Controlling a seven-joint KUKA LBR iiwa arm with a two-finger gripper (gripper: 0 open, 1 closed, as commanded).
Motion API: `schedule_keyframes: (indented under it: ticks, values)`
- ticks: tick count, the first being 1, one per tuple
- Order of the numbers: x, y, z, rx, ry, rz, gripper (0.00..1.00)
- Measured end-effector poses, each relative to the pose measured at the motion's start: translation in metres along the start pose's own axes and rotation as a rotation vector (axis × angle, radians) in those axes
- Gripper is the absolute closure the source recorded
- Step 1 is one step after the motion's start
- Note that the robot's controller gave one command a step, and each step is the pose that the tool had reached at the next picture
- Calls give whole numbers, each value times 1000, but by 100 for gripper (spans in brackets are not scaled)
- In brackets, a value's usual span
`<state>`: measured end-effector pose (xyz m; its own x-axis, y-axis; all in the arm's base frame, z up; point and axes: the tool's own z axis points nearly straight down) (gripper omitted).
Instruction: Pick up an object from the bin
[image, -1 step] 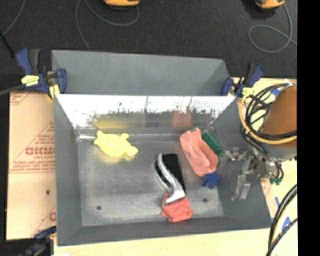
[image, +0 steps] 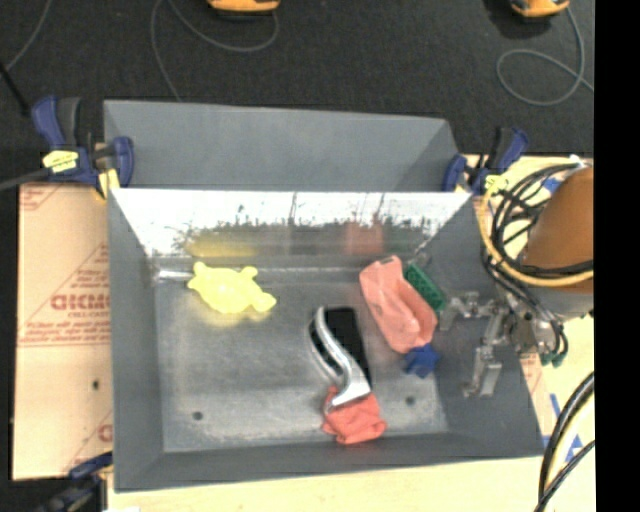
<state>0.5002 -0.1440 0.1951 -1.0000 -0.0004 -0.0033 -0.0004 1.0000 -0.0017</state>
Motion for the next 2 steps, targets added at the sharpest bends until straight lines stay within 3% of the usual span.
schedule_keyframes:
  ticks: [1, 2]
  values:
    - [-19, -4, 53, 0, -2, 114, 0]
    - [-32, -6, 64, 0, 3, 107, 0]
